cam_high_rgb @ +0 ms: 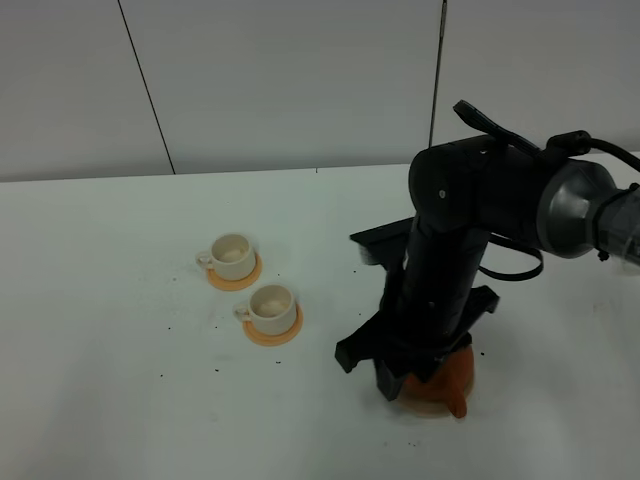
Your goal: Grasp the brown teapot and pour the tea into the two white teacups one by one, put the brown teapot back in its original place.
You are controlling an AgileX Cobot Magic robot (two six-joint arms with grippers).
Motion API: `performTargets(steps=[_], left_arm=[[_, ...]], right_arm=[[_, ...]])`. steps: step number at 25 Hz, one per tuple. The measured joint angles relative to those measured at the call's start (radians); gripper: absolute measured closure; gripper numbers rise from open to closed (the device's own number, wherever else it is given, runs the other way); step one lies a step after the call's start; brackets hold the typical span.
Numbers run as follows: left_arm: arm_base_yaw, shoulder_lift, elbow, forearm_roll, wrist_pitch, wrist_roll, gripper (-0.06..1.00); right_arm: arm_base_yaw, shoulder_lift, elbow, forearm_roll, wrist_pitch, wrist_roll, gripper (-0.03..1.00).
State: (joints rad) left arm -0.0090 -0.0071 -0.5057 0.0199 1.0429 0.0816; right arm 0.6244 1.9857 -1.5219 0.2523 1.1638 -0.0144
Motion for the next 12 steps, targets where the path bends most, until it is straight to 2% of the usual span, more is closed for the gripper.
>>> performTargets(steps=[7,12], left_arm=[[0.000,0.000,0.000,0.000,0.000,0.000,0.69],[0.000,0.000,0.000,0.000,0.000,0.000,0.69]], right_arm=[[-0.018,-0.001,0.024,-0.122,0.014,0.206,0.58],[-0.020,-0.001,0.034,-0.164,0.014,0.235,0.58]])
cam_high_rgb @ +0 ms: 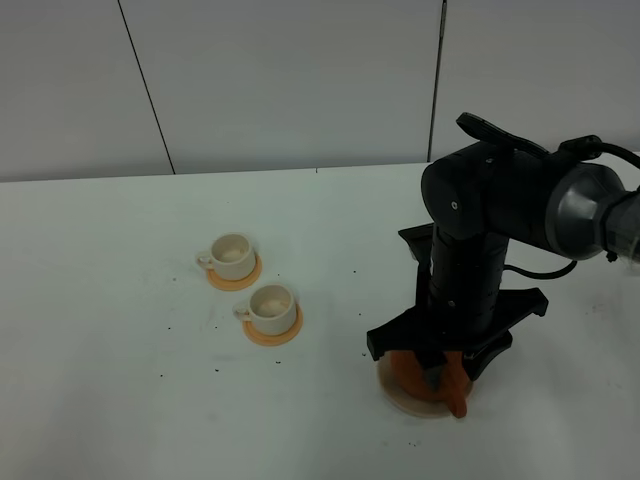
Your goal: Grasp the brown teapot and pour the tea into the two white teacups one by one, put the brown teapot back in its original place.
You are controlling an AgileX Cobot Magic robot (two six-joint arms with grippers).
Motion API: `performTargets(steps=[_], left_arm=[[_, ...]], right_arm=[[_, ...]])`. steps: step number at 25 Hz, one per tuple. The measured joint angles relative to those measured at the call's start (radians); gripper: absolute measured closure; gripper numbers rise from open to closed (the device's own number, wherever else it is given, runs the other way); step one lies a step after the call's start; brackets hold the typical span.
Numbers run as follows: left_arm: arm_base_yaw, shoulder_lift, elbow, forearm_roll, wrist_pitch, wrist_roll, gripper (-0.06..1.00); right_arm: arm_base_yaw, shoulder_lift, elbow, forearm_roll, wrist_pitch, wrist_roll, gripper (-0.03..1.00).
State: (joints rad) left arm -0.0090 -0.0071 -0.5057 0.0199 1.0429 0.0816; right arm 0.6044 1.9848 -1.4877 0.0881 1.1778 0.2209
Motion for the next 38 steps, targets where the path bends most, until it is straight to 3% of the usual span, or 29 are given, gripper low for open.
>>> performTargets(steps=[14,29,38], left_arm=[[0.000,0.000,0.000,0.000,0.000,0.000,0.69],[0.000,0.000,0.000,0.000,0.000,0.000,0.69],[0.000,0.000,0.000,0.000,0.000,0.000,0.69]], right_arm=[[0.000,0.082,0.000,-0.064,-0.001,0.001,0.58],[0.000,0.089,0.001,-0.065,-0.019,-0.007,0.58],[0.000,0.102,0.002,-0.058,-0.019,-0.018,0.69]])
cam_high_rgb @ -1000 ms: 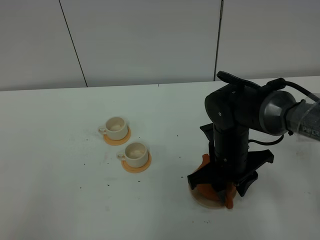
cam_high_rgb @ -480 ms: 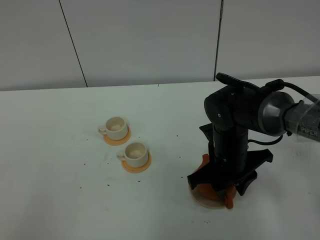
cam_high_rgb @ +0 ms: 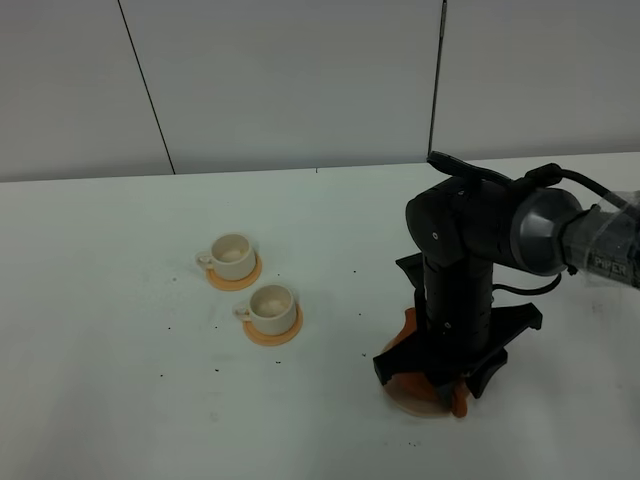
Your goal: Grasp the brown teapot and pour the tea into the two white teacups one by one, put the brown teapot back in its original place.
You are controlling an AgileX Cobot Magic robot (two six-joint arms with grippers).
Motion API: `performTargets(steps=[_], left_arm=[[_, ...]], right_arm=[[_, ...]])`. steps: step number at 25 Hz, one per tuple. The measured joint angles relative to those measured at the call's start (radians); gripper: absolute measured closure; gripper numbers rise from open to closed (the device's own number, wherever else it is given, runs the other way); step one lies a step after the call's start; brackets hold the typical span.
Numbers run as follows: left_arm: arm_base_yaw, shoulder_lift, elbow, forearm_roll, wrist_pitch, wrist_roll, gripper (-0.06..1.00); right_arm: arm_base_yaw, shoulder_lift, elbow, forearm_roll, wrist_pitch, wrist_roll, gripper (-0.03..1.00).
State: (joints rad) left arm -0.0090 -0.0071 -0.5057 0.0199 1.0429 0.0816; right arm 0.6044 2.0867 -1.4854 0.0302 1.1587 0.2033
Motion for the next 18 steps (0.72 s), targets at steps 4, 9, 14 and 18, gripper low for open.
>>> performTargets(steps=[4,9,14,18], left_arm=[[0.000,0.000,0.000,0.000,0.000,0.000,0.69],[0.000,0.000,0.000,0.000,0.000,0.000,0.69],[0.000,0.000,0.000,0.000,0.000,0.000,0.69],[0.000,0.000,0.000,0.000,0.000,0.000,0.69]], right_arm=[[0.000,0.000,0.000,0.000,0.000,0.000,0.76],[0.000,0.000,0.000,-0.007,0.000,-0.002,0.84],[0.000,0.000,0.000,-0.009,0.001,-0.030,0.87],[0.000,0.000,0.000,-0.009,0.001,-0.046,0.87]])
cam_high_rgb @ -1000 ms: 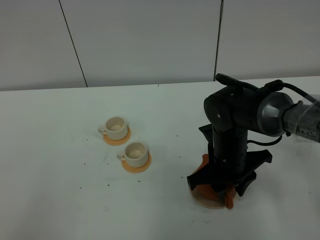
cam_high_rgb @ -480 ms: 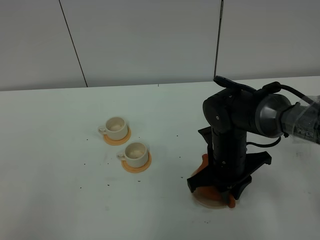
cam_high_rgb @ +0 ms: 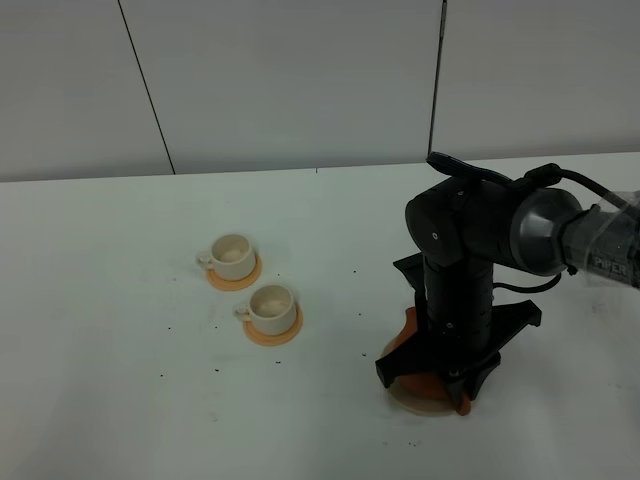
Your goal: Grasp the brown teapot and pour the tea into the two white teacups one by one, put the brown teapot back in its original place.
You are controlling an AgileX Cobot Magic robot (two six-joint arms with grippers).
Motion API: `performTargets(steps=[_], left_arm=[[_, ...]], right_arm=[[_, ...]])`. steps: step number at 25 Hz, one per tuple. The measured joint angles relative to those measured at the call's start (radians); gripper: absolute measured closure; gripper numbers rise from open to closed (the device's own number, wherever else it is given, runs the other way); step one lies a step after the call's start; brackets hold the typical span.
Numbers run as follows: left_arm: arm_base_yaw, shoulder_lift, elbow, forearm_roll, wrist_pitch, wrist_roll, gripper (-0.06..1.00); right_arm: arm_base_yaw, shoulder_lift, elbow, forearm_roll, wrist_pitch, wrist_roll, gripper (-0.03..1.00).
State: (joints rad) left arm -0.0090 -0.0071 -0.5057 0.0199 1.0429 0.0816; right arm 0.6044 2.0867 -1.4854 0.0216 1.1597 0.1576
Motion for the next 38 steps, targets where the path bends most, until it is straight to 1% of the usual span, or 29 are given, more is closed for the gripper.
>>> performTargets(steps=[38], left_arm=[[0.000,0.000,0.000,0.000,0.000,0.000,0.69]], right_arm=[[0.000,-0.057,0.000,-0.022,-0.012,-0.027,0.87]])
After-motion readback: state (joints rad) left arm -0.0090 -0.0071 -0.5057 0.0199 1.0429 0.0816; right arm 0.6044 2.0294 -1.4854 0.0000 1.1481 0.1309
